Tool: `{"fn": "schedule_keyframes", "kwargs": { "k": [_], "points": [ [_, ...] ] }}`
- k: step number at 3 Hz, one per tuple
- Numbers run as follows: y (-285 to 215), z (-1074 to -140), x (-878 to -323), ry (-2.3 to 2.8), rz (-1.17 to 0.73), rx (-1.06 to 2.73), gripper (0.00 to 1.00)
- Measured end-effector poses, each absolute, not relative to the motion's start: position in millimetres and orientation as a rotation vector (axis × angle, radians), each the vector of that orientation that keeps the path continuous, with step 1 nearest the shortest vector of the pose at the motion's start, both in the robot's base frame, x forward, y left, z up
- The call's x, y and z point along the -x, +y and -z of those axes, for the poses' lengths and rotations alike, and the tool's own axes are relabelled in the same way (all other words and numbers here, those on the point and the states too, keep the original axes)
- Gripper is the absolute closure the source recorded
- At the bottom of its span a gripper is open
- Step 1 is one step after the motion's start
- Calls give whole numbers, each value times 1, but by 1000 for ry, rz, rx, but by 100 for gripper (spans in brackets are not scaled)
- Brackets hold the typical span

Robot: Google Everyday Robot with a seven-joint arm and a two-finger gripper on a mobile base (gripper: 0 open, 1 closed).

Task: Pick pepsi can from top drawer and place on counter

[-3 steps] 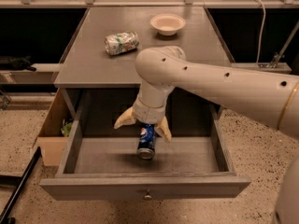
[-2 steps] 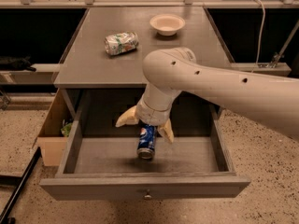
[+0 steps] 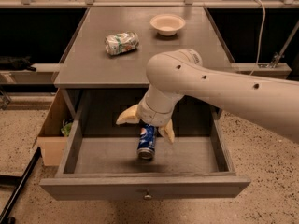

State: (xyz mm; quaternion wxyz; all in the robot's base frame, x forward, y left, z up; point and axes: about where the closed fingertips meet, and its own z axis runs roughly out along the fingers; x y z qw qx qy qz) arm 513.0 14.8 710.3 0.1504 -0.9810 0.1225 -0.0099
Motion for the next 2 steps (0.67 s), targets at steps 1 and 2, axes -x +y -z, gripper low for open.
{"fn": "schedule_keyframes", "kwargs": {
  "k": [1, 2],
  "points": [
    [8, -678, -512, 280, -110, 2909, 0],
    [8, -678, -512, 280, -110, 2909, 0]
  ]
}}
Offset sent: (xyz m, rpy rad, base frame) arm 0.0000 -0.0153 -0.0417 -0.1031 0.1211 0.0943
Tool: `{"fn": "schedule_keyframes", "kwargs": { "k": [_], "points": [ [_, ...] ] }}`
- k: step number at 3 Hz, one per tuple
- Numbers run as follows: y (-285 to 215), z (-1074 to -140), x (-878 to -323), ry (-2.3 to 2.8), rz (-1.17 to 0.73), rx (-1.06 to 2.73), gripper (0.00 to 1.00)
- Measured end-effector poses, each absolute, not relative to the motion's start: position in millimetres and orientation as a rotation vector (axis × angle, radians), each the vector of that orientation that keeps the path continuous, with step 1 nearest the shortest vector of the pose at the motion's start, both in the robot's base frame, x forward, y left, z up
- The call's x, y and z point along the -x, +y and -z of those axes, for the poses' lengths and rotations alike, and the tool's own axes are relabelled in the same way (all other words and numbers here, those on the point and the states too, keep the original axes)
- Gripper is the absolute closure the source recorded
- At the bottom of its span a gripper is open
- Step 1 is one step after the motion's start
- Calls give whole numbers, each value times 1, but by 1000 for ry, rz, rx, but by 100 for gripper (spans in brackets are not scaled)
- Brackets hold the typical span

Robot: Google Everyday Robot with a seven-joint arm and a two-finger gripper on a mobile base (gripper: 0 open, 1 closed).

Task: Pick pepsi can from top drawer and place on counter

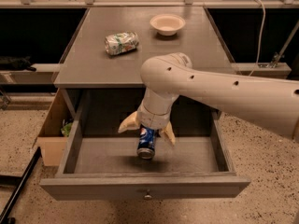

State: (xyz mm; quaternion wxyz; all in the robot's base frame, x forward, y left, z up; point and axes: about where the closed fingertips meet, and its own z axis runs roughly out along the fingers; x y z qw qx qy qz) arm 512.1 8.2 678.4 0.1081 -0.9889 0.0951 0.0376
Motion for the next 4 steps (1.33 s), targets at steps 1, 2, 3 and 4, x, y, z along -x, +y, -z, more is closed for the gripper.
{"fn": "schedule_keyframes", "kwargs": {
  "k": [1, 2, 3, 4],
  "points": [
    [18, -644, -501, 256, -229, 2914, 0],
    [19, -638, -503, 258, -249, 2906, 0],
    [19, -638, -503, 258, -249, 2906, 0],
    [25, -641, -510, 309, -150, 2926, 0]
  ]
}}
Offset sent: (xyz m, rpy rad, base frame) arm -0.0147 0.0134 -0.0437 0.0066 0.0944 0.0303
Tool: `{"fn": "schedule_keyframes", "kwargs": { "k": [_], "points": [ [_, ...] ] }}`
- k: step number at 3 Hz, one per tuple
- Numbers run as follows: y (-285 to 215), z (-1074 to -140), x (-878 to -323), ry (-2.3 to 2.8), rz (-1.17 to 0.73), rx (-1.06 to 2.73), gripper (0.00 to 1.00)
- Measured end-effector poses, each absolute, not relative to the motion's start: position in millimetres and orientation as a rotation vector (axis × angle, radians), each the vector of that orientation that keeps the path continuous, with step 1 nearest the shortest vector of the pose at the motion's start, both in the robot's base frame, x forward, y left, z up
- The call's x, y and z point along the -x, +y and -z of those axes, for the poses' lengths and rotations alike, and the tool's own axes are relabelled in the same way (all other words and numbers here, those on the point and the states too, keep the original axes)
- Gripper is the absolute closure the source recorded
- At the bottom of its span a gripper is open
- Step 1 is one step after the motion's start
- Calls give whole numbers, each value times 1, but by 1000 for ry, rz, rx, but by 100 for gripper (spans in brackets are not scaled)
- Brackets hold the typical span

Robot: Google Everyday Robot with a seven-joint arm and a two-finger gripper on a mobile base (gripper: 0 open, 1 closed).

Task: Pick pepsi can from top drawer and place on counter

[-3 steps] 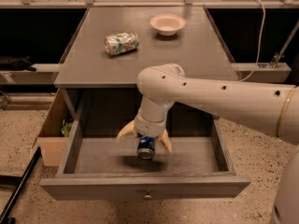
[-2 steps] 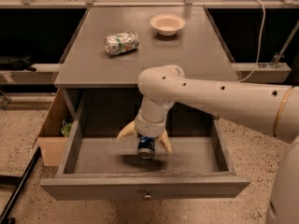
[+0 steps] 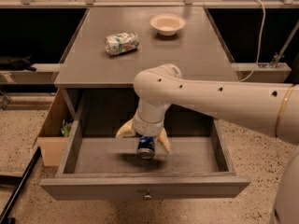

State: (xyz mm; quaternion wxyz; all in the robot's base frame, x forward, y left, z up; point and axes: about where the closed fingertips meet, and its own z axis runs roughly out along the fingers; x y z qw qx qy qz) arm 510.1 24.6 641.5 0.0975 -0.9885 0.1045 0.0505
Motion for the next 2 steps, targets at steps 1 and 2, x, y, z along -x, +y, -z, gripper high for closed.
{"fn": "schedule_keyframes", "kwargs": {
  "k": [1, 2],
  "points": [
    [43, -651, -527, 359, 89, 2945, 0],
    [57, -661, -539, 368, 357, 2932, 0]
  ]
}}
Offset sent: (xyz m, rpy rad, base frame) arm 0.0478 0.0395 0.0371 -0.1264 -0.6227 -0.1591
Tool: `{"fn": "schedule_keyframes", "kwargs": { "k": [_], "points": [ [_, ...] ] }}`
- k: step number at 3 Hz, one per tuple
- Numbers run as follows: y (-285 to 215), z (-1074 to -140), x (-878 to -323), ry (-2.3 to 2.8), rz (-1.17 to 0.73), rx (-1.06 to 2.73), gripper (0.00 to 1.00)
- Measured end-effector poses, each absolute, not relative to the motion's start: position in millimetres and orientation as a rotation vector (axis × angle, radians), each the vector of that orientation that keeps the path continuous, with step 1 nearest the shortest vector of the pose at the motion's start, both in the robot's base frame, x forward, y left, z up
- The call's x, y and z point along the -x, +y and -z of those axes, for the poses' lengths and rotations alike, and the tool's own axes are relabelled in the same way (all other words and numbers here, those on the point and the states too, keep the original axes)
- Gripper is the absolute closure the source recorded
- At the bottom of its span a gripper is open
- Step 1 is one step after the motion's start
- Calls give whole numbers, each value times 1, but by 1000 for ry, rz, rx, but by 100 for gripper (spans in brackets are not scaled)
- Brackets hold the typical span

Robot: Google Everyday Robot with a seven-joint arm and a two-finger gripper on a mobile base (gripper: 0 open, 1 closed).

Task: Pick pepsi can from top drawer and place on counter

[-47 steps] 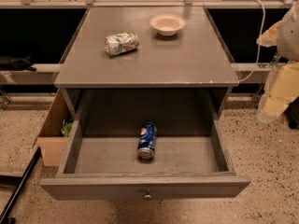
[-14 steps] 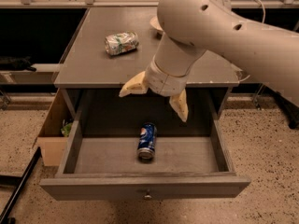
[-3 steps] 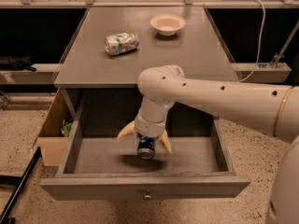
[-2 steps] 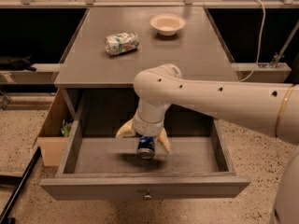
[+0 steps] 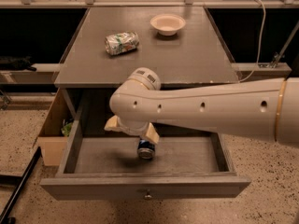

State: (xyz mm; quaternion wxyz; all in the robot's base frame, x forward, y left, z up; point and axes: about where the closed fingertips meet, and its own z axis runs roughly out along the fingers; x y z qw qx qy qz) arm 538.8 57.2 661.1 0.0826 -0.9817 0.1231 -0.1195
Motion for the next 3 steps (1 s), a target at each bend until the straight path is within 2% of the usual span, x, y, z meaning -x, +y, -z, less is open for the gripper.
{"fn": "schedule_keyframes", "kwargs": {
  "k": [1, 2, 3],
  "points": [
    [46, -657, -550, 427, 431, 2932, 0],
    [34, -636, -546, 403, 325, 2947, 0],
    [19, -627, -551, 444, 300, 2949, 0]
  ]
}}
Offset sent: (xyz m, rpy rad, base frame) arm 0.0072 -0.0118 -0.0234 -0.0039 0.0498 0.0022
